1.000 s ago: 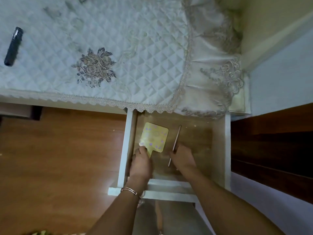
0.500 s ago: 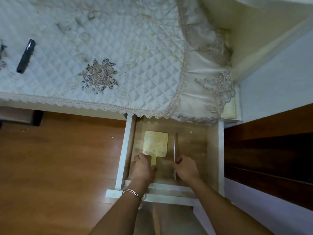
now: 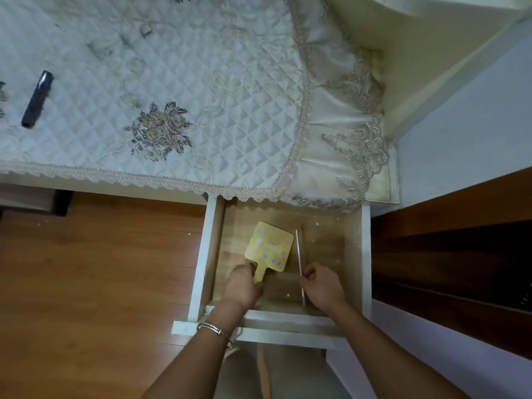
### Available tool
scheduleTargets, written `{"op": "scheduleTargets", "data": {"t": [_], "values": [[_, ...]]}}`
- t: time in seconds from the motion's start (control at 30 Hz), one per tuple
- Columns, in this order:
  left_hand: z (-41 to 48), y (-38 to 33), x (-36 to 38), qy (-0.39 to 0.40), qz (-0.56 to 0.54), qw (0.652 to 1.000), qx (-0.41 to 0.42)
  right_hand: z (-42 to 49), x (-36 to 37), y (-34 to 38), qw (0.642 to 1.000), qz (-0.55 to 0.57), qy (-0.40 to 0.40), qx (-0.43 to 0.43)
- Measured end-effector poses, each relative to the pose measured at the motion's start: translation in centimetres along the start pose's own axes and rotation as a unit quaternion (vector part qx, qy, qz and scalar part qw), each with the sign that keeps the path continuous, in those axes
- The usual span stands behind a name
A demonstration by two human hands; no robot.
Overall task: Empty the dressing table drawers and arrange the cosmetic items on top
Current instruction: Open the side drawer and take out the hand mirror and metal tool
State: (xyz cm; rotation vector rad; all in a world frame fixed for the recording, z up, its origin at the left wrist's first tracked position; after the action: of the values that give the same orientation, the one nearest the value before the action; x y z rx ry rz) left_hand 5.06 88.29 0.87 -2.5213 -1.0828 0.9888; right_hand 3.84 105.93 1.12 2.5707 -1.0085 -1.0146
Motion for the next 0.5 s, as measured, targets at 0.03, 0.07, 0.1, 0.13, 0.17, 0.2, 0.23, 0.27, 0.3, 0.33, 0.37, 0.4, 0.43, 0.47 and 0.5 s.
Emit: {"op": "scheduleTargets", "data": {"t": [0.03, 0.07, 0.1, 0.13, 0.17, 0.2, 0.23, 0.27, 0.3, 0.33, 0.37, 0.4, 0.43, 0.47, 0.5], "values": [[-0.3, -0.4, -0.8, 0.0, -0.014, 1.0, 0.012, -0.3, -0.5, 0.4, 1.0, 0.002, -0.002, -0.014], [-0.9, -0.9, -1.8, -0.003, -0.034, 0.999, 0.021, -0.7, -1.0, 0.8, 0.999, 0.006, -0.007, -0.032], [-1.5, -1.2, -2.9, -0.011, -0.057, 0.998, 0.028, -1.0, -1.6, 1.3, 0.998, 0.01, -0.012, -0.053], [-2.1, -1.4, -3.9, -0.019, -0.078, 0.996, 0.032, -1.6, -2.3, 2.1, 0.997, 0.019, -0.019, -0.076], [-2.9, -1.8, -5.1, -0.023, -0.099, 0.994, 0.039, -2.2, -3.0, 2.8, 0.994, 0.032, -0.026, -0.098], [-3.5, -1.8, -6.0, -0.021, -0.122, 0.991, 0.043, -2.8, -3.6, 3.7, 0.991, 0.047, -0.032, -0.12], [-4.2, -1.9, -7.0, -0.02, -0.152, 0.987, 0.048, -3.5, -4.3, 4.7, 0.987, 0.061, -0.04, -0.142], [-4.7, -1.8, -7.9, -0.016, -0.187, 0.981, 0.053, -4.1, -5.0, 5.8, 0.983, 0.069, -0.05, -0.162], [-5.2, -1.8, -8.9, -0.019, -0.222, 0.973, 0.057, -4.5, -5.6, 6.9, 0.979, 0.078, -0.059, -0.18], [-5.5, -1.6, -10.0, -0.029, -0.261, 0.963, 0.058, -4.9, -6.1, 8.1, 0.974, 0.092, -0.067, -0.193], [-5.6, -1.4, -11.3, -0.044, -0.297, 0.952, 0.056, -4.9, -6.6, 9.3, 0.971, 0.114, -0.07, -0.2], [-5.5, -1.2, -12.6, -0.06, -0.339, 0.937, 0.056, -4.8, -6.9, 10.6, 0.968, 0.131, -0.071, -0.202], [-5.2, -1.1, -13.9, -0.076, -0.375, 0.922, 0.056, -4.4, -7.1, 12.1, 0.967, 0.14, -0.073, -0.202], [-4.8, -1.1, -15.3, -0.093, -0.406, 0.907, 0.056, -3.9, -7.3, 13.7, 0.966, 0.145, -0.078, -0.201], [-4.3, -1.2, -16.8, -0.116, -0.426, 0.896, 0.052, -3.2, -7.5, 15.5, 0.964, 0.151, -0.086, -0.202]]}}
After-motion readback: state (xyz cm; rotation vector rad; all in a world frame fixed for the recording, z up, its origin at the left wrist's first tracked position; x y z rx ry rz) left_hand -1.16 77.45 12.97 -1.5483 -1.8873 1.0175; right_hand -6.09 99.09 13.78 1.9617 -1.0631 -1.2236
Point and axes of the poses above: each hand's wrist, its own z-axis towards the middle knuckle, its own x-axis out of the palm, y = z × x, the point moved 7 cm from there along z, towards the middle knuckle, and after that the axes turned 2 degrees about -z, right-handed, at the moved point
